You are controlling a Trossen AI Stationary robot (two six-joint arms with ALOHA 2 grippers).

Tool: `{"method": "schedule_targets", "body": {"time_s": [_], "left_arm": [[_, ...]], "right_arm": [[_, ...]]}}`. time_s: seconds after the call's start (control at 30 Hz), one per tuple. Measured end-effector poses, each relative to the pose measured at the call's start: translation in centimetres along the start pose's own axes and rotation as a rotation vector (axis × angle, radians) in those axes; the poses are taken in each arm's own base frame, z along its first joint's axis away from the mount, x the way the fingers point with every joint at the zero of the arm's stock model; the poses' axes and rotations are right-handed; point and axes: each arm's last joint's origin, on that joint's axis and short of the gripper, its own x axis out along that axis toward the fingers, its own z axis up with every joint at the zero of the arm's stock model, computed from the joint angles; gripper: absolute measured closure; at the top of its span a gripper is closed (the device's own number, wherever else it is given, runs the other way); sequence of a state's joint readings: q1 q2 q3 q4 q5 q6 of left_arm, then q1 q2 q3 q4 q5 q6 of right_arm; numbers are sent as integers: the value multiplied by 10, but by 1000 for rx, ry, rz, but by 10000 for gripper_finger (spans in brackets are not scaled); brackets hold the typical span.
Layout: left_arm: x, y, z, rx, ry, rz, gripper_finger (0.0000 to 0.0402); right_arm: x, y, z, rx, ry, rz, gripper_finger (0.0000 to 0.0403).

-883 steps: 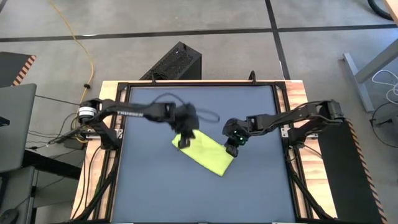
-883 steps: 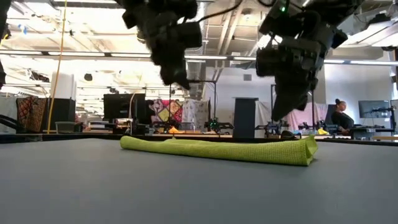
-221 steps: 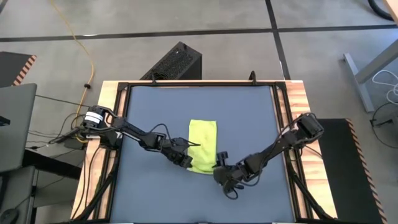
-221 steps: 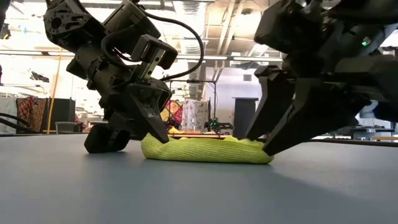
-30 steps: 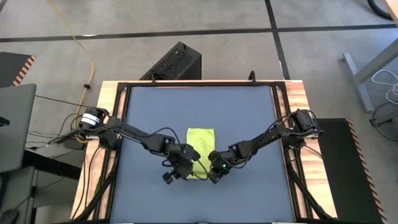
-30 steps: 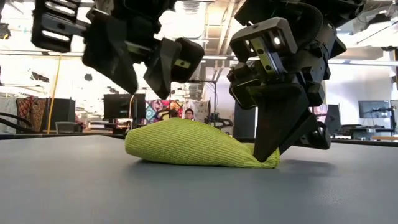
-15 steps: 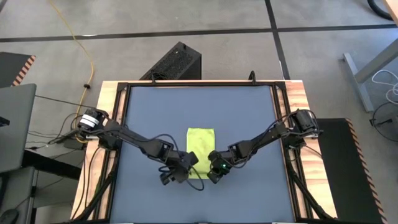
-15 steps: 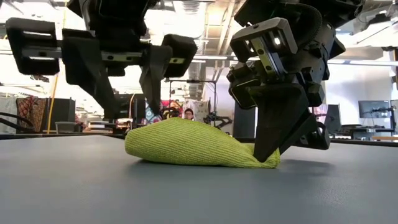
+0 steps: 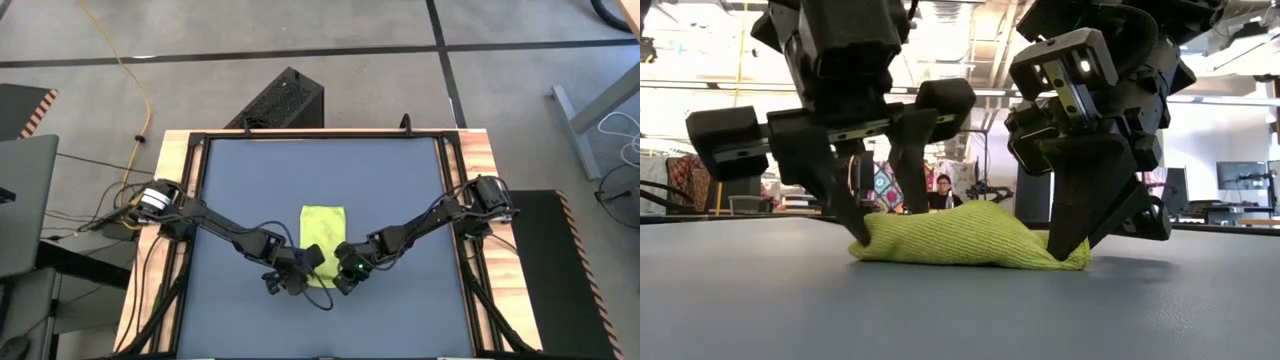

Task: Roll towel
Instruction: Roll the green microfiber towel

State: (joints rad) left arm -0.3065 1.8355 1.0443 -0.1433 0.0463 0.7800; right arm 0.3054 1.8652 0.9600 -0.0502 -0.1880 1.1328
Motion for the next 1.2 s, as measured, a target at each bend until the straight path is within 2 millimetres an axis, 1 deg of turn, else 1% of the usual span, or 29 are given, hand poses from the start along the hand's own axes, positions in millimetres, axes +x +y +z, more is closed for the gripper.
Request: {"method": "schedule_targets", "body": {"time_s": [0.07, 0.17, 0.27, 0.4, 0.43, 0.8, 0.97, 1.1, 1.2], "left_arm": [[0, -1, -1, -21, 13, -8, 235], [0, -2, -2, -72, 24, -21, 264], [0, -3, -3, -151, 35, -29, 309], [0, -5, -3, -252, 27, -66, 382], [0, -5, -4, -281, 25, -76, 391], [-3, -13, -8, -583, 84, -193, 401], [-3, -17, -5, -710, 81, -232, 401], [-2, -20, -5, -782, 95, -236, 401], [-2, -20, -5, -806, 97, -233, 401]], "right_arm": [[0, 0, 0, 0, -1, 3, 376], [0, 0, 0, 0, -2, 2, 376], [0, 0, 0, -3, -2, 3, 376], [0, 0, 0, -5, -1, 3, 376], [0, 0, 0, -5, -1, 3, 376], [-1, -2, 7, 7, -5, 17, 376], [-1, -1, 10, 5, -16, 38, 376], [-1, 0, 10, 5, -12, 45, 376], [-1, 0, 9, 24, 28, 64, 373]]}}
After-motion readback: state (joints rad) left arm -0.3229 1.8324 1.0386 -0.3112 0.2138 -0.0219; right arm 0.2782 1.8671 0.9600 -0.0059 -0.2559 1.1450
